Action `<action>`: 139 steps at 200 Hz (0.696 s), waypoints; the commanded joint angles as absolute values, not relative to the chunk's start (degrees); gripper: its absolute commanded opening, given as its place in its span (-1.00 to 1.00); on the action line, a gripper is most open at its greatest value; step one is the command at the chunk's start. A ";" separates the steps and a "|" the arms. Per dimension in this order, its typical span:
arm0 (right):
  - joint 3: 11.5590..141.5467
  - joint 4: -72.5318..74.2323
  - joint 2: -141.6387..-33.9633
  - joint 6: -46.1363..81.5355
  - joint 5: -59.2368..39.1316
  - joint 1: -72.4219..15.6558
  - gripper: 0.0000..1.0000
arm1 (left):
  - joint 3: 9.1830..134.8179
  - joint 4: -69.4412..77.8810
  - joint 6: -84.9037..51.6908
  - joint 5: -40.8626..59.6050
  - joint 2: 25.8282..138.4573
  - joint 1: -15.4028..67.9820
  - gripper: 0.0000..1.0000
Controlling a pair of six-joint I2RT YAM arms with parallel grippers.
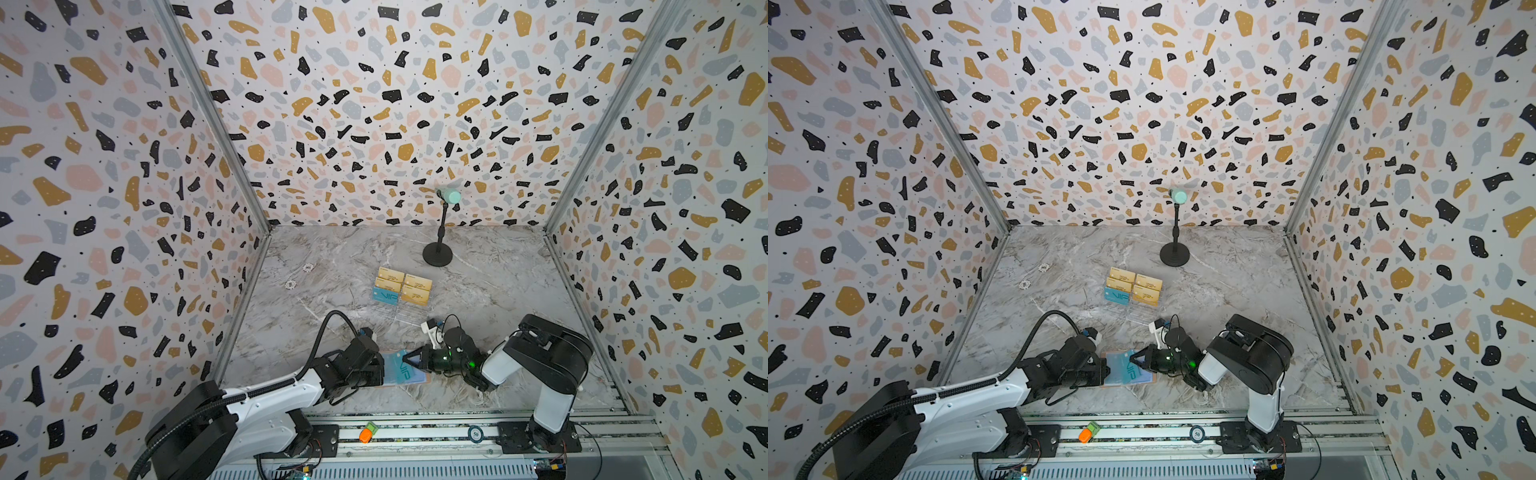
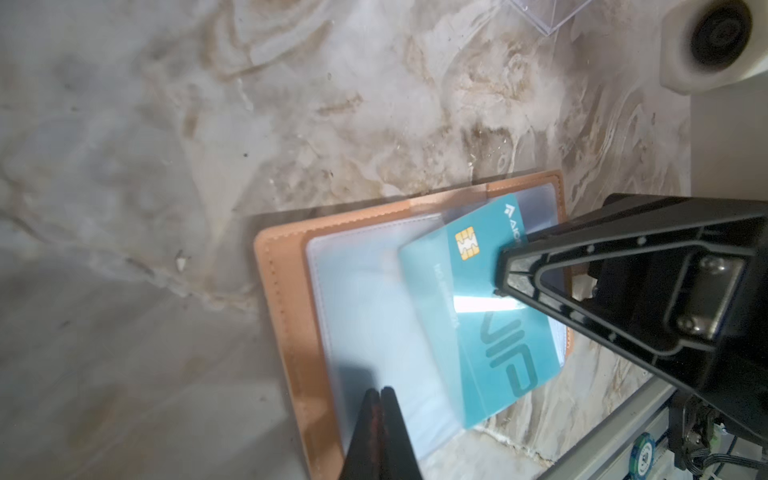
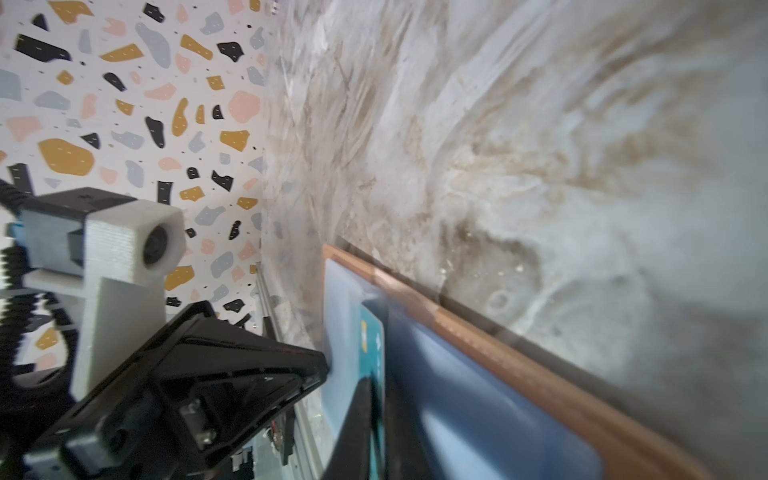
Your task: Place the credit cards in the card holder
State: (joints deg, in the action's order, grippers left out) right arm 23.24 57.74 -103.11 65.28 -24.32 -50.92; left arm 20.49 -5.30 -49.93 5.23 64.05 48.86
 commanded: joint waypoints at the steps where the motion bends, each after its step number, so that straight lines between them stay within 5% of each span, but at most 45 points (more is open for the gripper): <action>1: 24.62 45.92 -99.35 60.86 -21.43 -52.08 -0.48 | 19.21 -5.60 -49.78 5.81 63.92 49.12 -0.95; 67: 29.87 22.81 -92.07 51.84 -15.91 -54.88 -0.10 | 18.59 -4.11 -52.22 4.72 61.40 49.10 -0.92; 139: 30.70 21.56 -90.81 52.55 -16.00 -56.63 -0.12 | 20.35 -5.09 -53.53 2.42 58.09 49.08 -0.86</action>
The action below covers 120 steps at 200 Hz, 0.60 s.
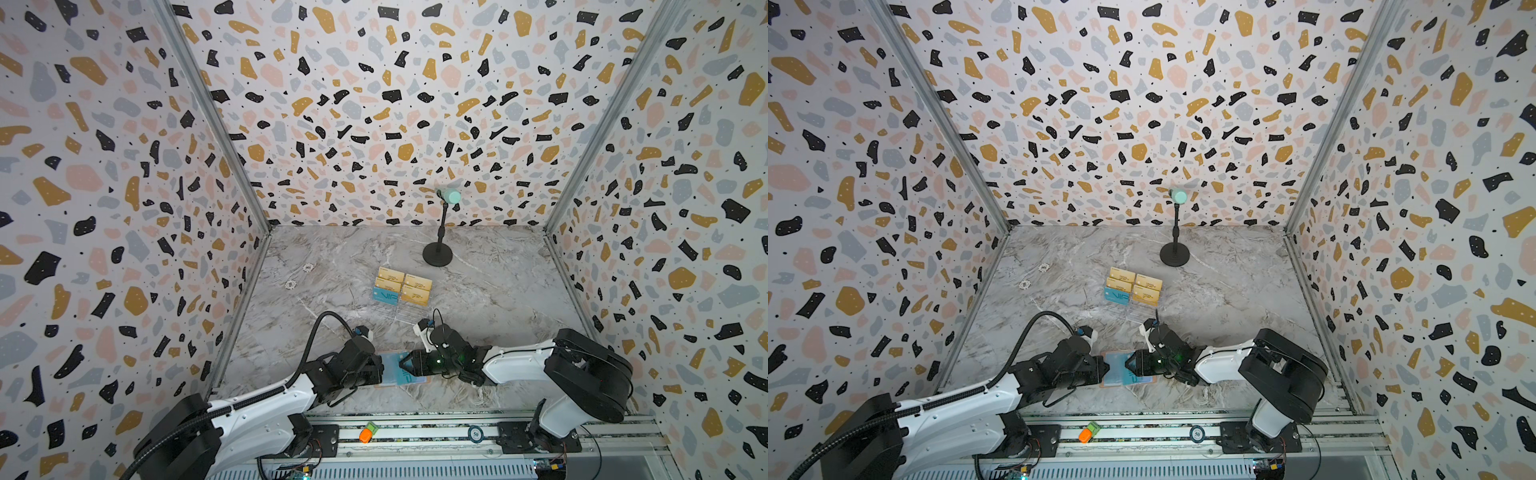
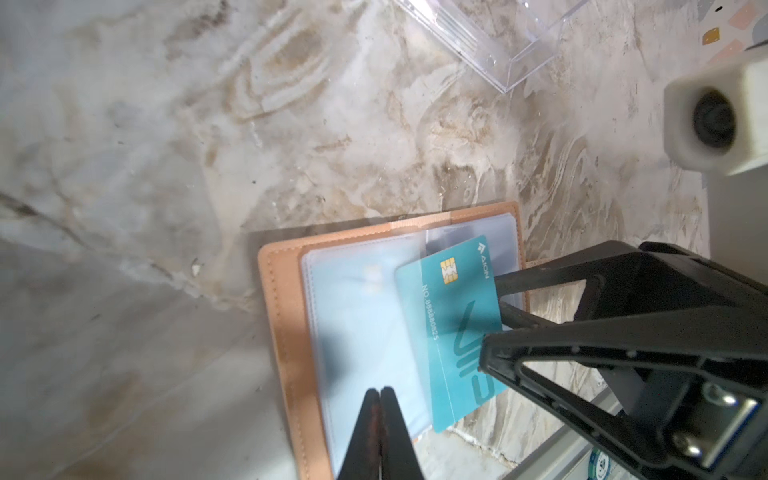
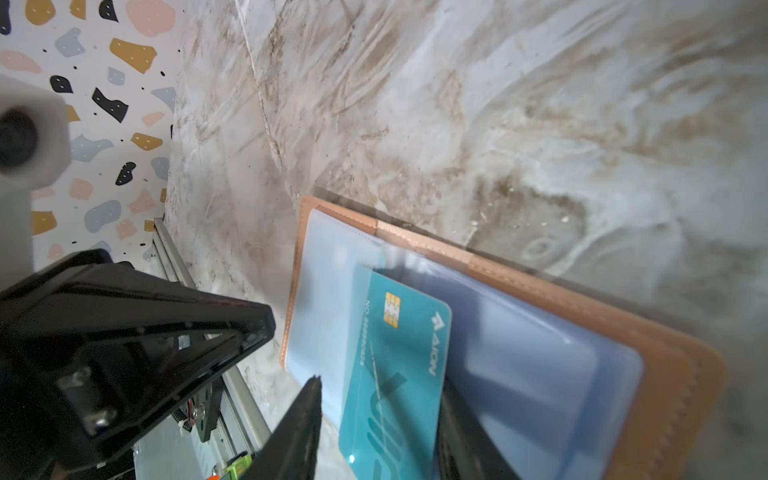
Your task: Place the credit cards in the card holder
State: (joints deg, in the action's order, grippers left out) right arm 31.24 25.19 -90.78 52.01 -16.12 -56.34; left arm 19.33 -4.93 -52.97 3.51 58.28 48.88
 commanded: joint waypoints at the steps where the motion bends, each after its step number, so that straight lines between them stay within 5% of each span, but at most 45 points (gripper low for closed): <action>1: 30.69 21.68 -90.89 52.60 -16.08 -56.62 -0.13 | 20.32 -5.10 -53.53 2.44 58.09 49.11 -0.87; 99: 23.37 39.68 -92.67 59.52 -23.32 -52.83 -1.00 | 18.97 -4.22 -53.79 2.72 58.67 49.06 -0.86; 120: 21.88 43.45 -93.02 60.74 -24.81 -51.95 -1.00 | 19.07 -4.31 -53.70 2.64 58.90 49.06 -0.86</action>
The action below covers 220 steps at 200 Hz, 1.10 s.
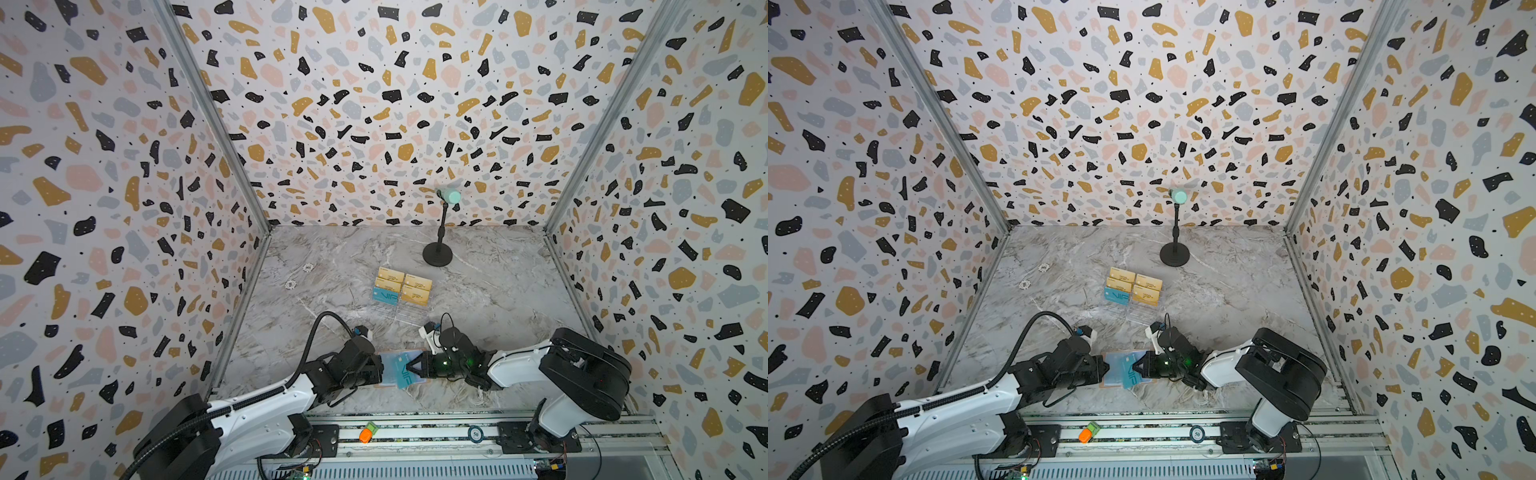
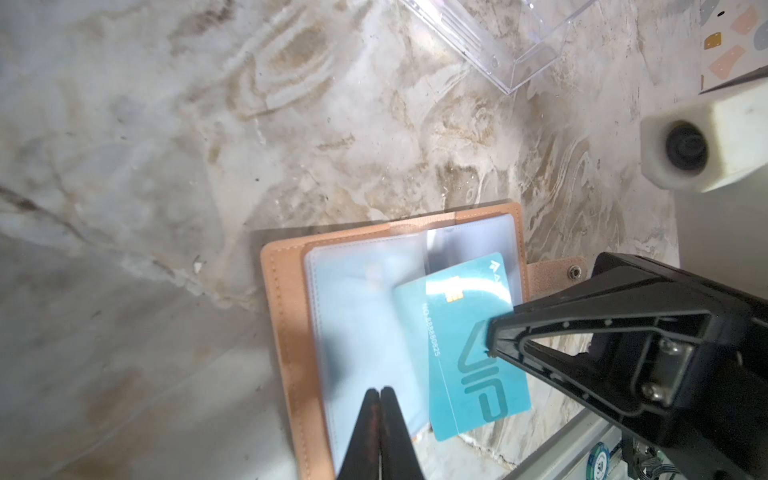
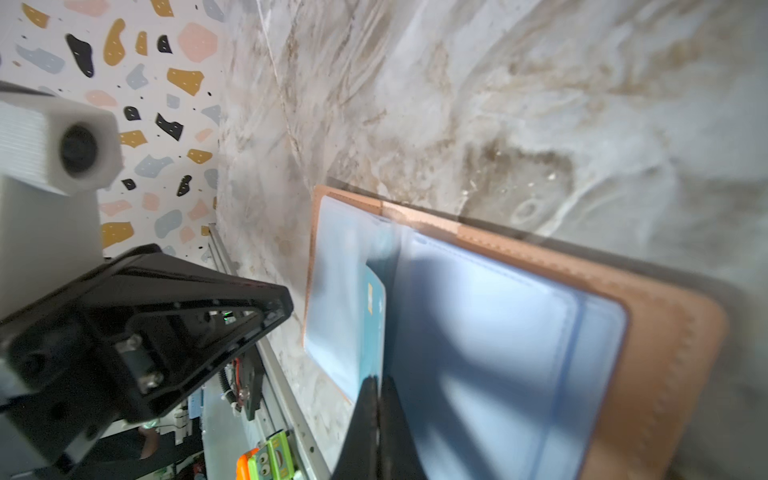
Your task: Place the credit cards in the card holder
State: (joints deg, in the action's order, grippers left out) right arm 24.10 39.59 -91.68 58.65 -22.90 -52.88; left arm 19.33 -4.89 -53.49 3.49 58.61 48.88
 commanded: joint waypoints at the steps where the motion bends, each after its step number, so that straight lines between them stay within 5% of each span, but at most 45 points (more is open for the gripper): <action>1: 21.84 43.61 -93.05 60.83 -24.84 -51.90 -1.00 | 19.07 -4.31 -53.70 2.64 58.89 49.05 -0.86; 220: 19.64 64.18 -102.79 70.88 -25.50 -50.36 -1.00 | 17.52 -6.51 -52.16 0.00 62.84 49.12 -1.00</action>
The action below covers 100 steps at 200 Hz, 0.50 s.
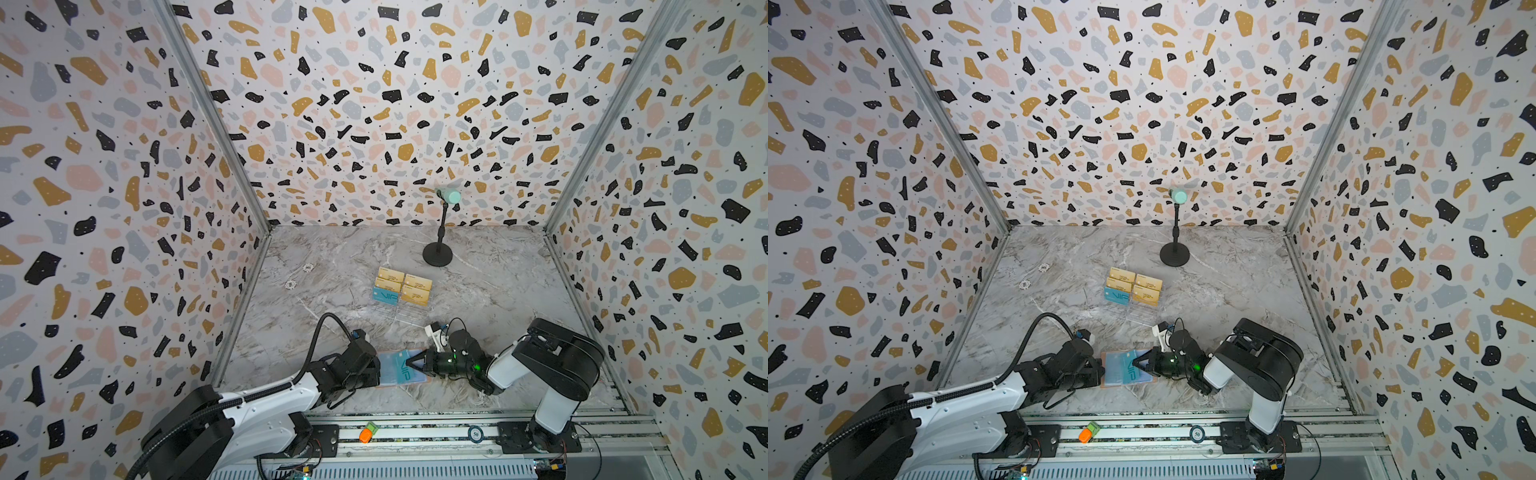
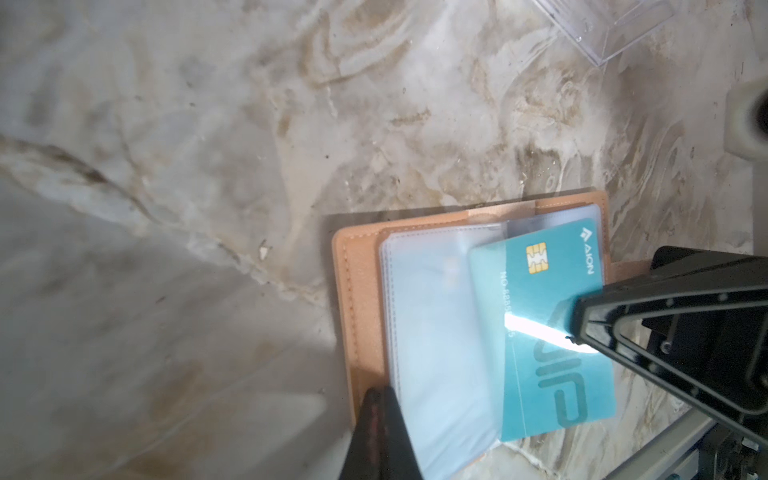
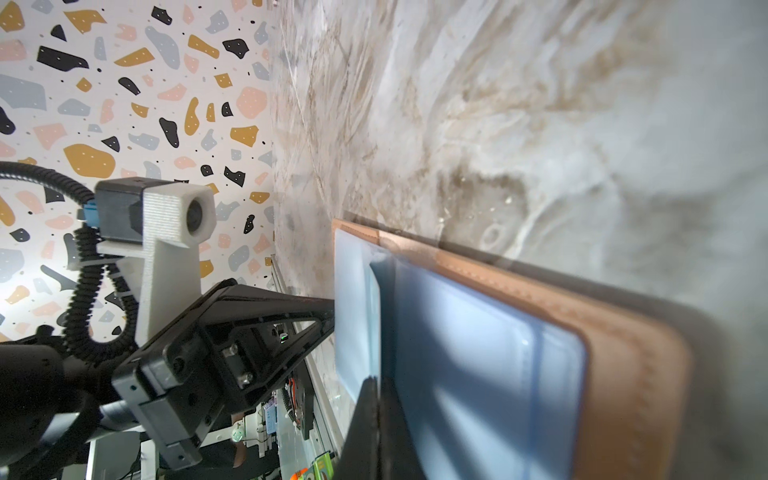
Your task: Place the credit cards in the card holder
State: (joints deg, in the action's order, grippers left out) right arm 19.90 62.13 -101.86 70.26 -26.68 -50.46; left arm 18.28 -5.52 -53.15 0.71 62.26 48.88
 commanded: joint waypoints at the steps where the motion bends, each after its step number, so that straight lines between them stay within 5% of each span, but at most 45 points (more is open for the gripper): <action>1: 19.62 64.22 -102.81 70.86 -25.45 -50.36 -1.00 | 17.55 -6.50 -52.14 0.00 62.84 49.13 -1.00; 100: 20.26 64.01 -103.78 69.34 -23.97 -51.60 -1.00 | 17.46 -6.24 -52.29 0.53 63.02 49.08 -1.00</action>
